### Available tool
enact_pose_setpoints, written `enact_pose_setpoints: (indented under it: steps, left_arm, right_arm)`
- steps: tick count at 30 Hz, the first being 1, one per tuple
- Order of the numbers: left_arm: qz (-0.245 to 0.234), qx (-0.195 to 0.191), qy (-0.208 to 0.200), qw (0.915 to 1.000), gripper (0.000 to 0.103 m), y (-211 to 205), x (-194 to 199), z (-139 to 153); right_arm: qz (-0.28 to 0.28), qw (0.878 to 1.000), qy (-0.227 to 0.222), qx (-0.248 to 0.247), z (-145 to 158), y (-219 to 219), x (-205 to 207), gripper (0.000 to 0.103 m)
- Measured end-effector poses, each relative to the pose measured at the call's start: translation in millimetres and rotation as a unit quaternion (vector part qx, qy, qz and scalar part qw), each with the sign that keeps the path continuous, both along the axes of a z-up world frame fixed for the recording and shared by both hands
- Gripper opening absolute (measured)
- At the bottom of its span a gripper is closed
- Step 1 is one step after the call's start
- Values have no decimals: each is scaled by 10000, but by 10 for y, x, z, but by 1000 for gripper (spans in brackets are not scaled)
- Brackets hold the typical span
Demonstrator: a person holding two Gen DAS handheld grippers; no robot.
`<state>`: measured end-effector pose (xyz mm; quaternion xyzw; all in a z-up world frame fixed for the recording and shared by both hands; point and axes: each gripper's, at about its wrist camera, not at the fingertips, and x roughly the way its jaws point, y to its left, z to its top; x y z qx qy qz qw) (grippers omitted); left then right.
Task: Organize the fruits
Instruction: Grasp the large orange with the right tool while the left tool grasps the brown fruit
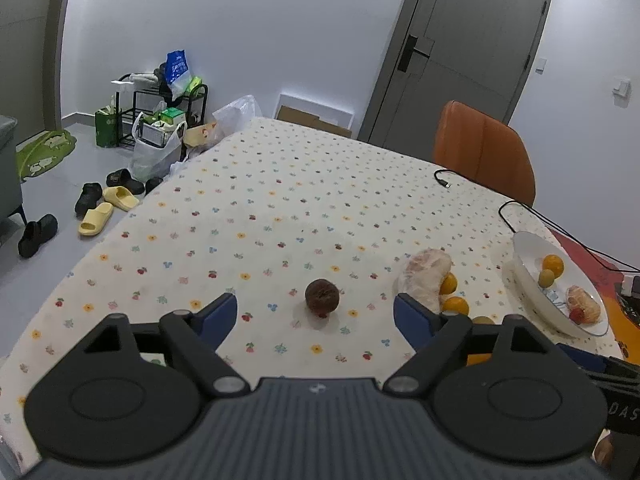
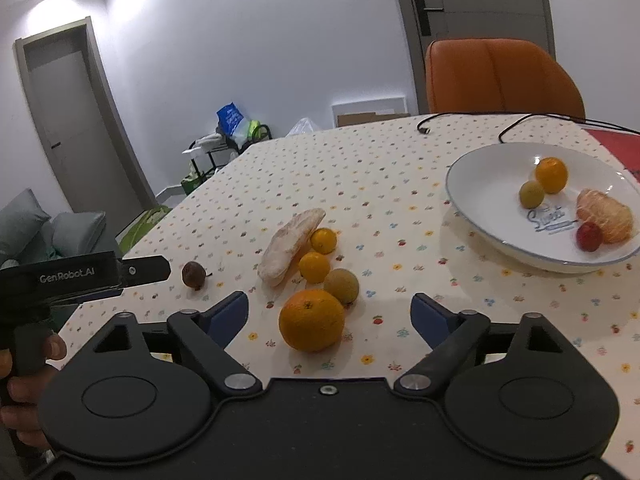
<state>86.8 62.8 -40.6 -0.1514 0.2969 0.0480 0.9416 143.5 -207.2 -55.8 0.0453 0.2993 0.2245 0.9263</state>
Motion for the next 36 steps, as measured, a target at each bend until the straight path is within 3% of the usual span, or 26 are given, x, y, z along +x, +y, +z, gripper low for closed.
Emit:
enact_pose_setpoints:
  steps: [5,8,9,14,22,26,30,36]
  left_arm:
    - [-31,55,70,10000,84,-3,70,-73]
    - [-34,84,112,9999,84,-4,117,-112]
    - [-36,107,121,9999,84,-7,131,-124]
    - [-85,144,162,9997,79,-36,217,-176]
    - [-26,137,226,9996,54,-66,363,-255]
    - [10,235,193,9995,48,-81,412,-270]
    - [33,380,231,9990,22,-126,449,-274]
    - [-133,354,211,9991,22,-187,421,-192]
  right_arm:
    - [138,9999,80,-21,-74,78,55,75]
    - [257,9995,145,-85,-130,133,86,54]
    - [287,9994,179,-107,-152,148,99,41]
    - [302,9994,133,-115,-165,148,105,39]
    - [177,9998,33,-71,-85,52,94,39]
    - [78,10000,-11,-57,-48,-3,89,39]
    - [0,9999,-60,-88,-20,-22,65,39]
    - [-95,9997,-218,19,28,-106,6,39]
